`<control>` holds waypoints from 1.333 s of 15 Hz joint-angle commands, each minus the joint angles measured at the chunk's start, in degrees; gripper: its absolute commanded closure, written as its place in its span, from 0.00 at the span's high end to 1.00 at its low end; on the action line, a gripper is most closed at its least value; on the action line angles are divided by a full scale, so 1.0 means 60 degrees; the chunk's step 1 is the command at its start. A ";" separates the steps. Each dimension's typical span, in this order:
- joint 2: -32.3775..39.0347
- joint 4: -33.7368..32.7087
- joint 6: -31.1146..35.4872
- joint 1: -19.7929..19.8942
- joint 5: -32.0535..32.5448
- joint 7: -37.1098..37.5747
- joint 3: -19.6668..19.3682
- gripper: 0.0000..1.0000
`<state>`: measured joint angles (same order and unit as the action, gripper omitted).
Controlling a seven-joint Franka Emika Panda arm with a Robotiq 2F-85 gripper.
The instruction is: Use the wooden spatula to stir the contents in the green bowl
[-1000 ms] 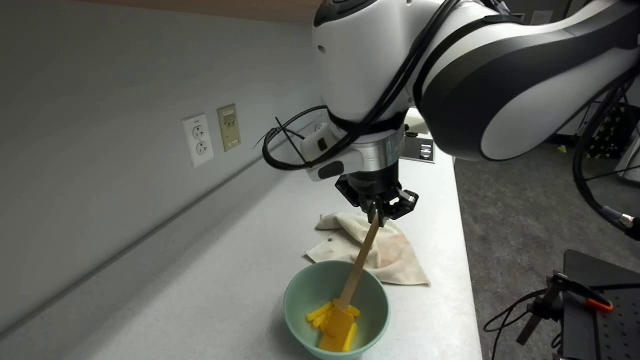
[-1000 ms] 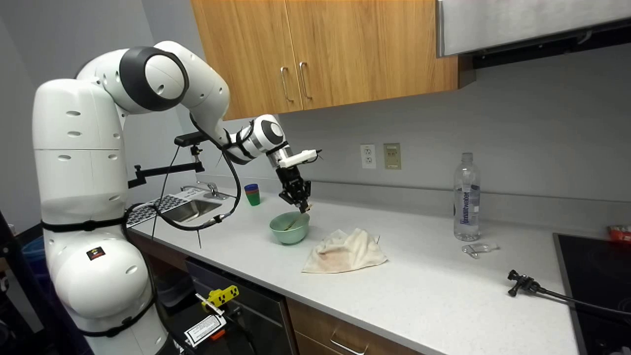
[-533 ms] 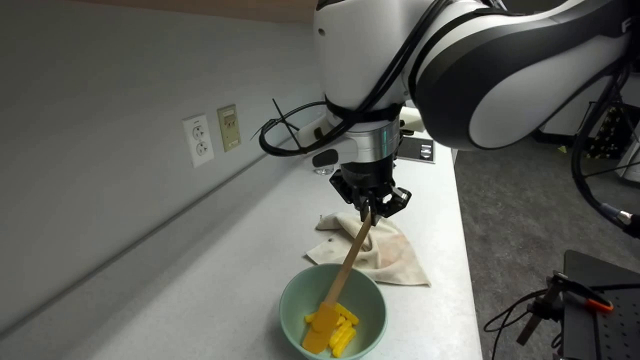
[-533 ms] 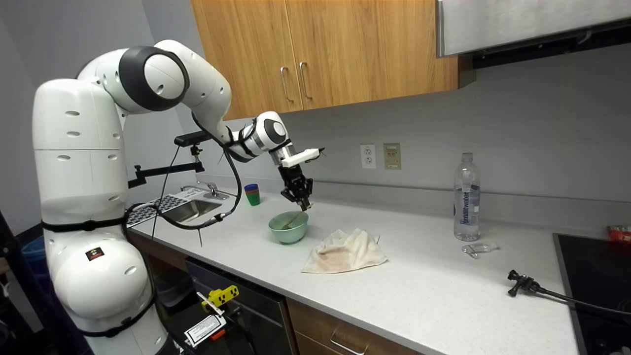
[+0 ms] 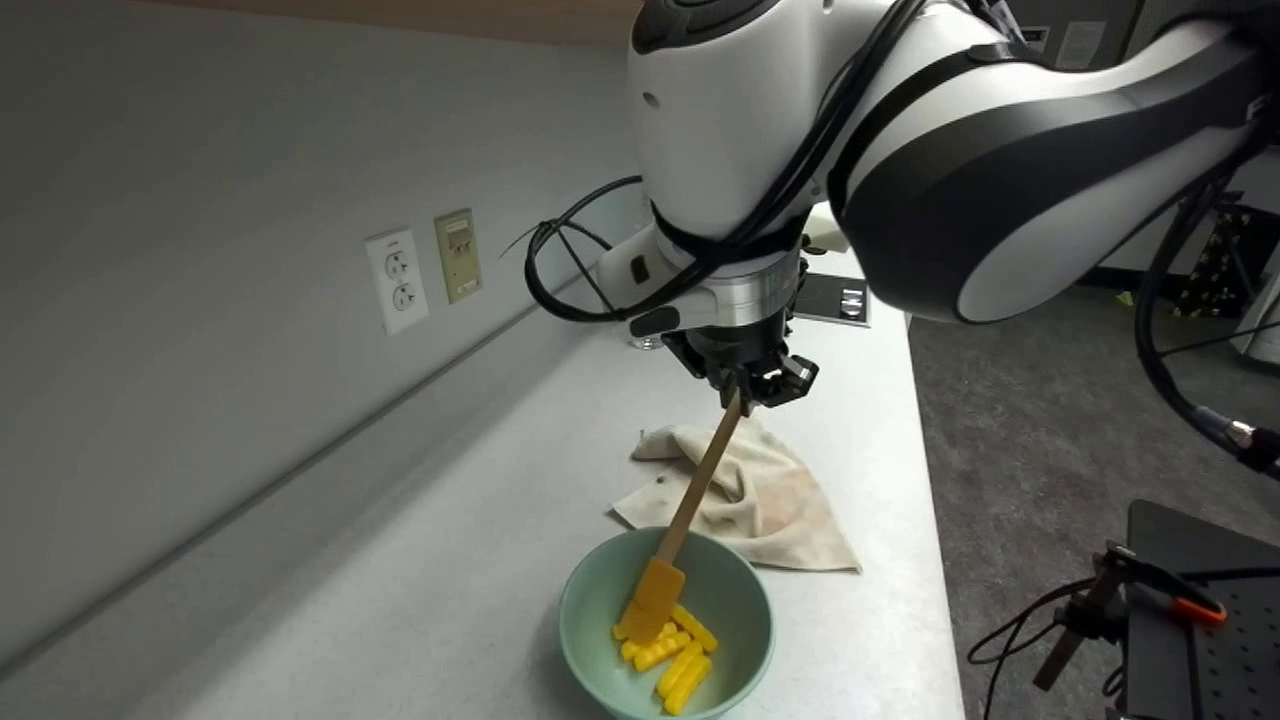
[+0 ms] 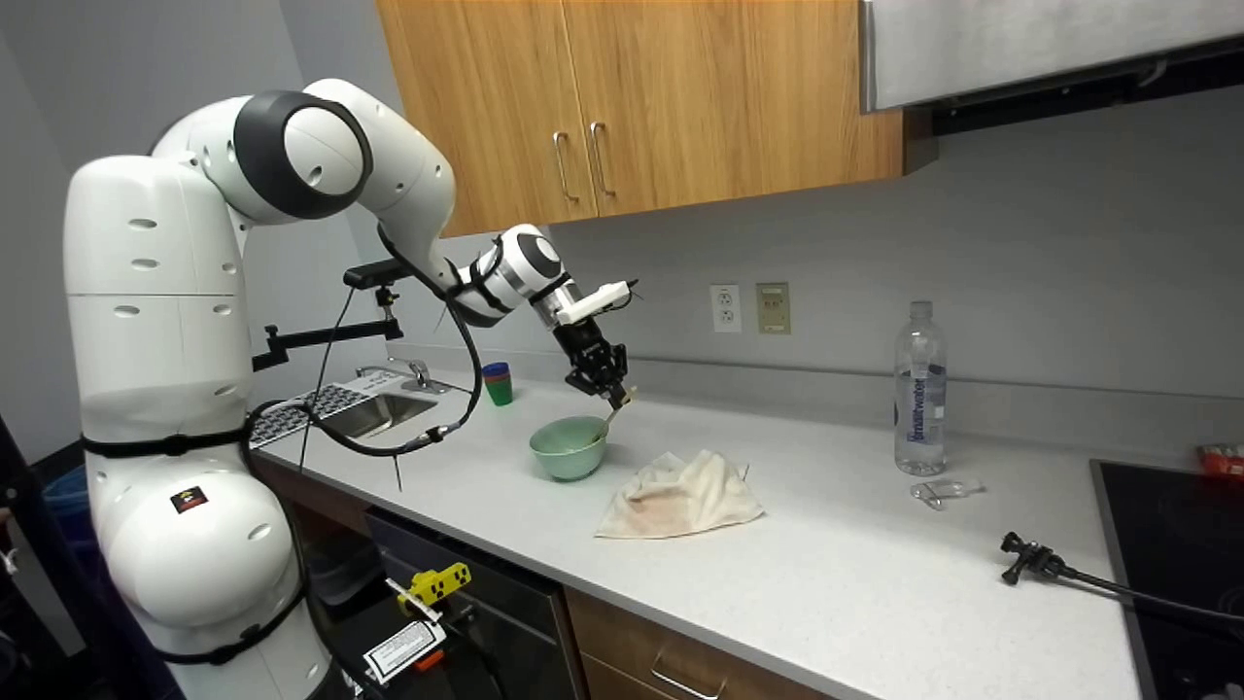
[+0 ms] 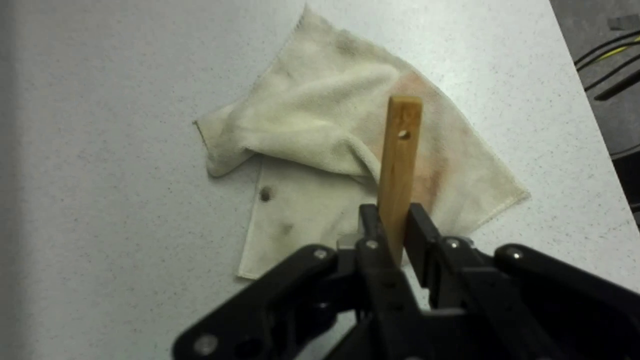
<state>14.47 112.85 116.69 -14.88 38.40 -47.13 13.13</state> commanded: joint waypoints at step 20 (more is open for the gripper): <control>0.0067 -0.0309 0.0218 -0.0217 0.0066 0.1578 0.0100 0.04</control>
<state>14.47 111.96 117.67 -15.24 35.45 -41.90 14.23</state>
